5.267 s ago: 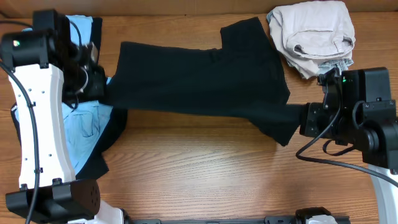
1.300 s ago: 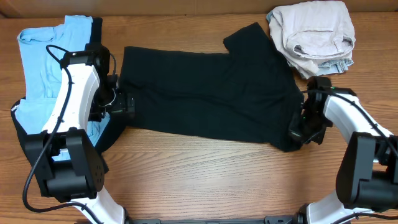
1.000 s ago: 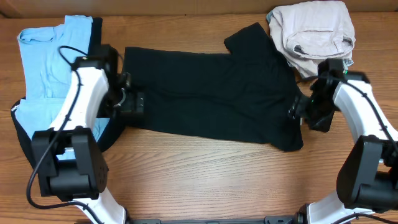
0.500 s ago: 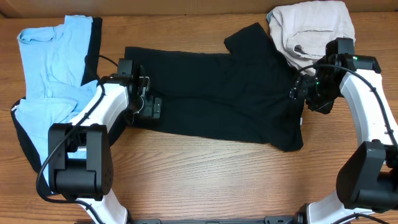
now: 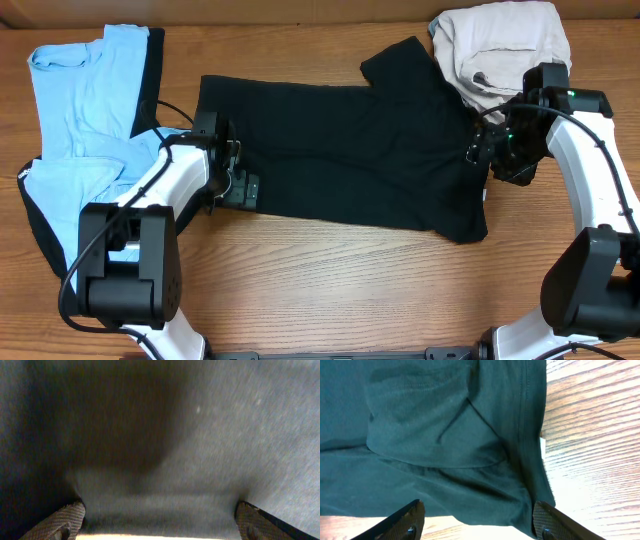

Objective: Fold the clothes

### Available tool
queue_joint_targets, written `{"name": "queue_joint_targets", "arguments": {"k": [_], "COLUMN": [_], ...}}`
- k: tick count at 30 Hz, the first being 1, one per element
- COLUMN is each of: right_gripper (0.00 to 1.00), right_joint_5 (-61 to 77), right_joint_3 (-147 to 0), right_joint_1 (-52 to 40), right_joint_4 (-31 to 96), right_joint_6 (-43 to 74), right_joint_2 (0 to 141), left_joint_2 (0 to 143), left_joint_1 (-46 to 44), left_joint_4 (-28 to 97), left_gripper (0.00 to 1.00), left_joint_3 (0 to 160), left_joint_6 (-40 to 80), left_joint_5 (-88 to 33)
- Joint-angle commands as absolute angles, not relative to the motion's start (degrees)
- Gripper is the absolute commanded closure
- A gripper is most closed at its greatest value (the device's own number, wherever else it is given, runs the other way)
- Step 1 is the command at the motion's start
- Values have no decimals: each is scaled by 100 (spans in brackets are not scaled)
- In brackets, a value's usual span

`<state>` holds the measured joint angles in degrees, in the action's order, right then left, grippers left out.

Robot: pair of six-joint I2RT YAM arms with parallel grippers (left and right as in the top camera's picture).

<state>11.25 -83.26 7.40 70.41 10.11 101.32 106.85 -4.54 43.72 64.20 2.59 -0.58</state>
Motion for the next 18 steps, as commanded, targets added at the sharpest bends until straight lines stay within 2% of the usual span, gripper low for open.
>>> {"name": "queue_joint_targets", "arguments": {"k": [1, 15, 18], "right_gripper": [27, 27, 27], "right_joint_5": [1168, 1170, 1170], "right_joint_3": [-8451, -8451, -8451], "right_joint_1": [709, 709, 709], "right_joint_4": [7076, 7177, 7157], "right_joint_6": [864, 738, 740], "right_joint_2": [9988, 9988, 9988], "left_joint_2": [10831, 10831, 10820], "left_joint_1": [-449, -451, -451], "left_joint_4": [4676, 5804, 5699], "left_gripper": [0, 0, 0], "left_joint_3": [5999, 5999, 6045], "left_joint_6": [390, 388, 386], "left_joint_5": [-86, -130, -167]}}
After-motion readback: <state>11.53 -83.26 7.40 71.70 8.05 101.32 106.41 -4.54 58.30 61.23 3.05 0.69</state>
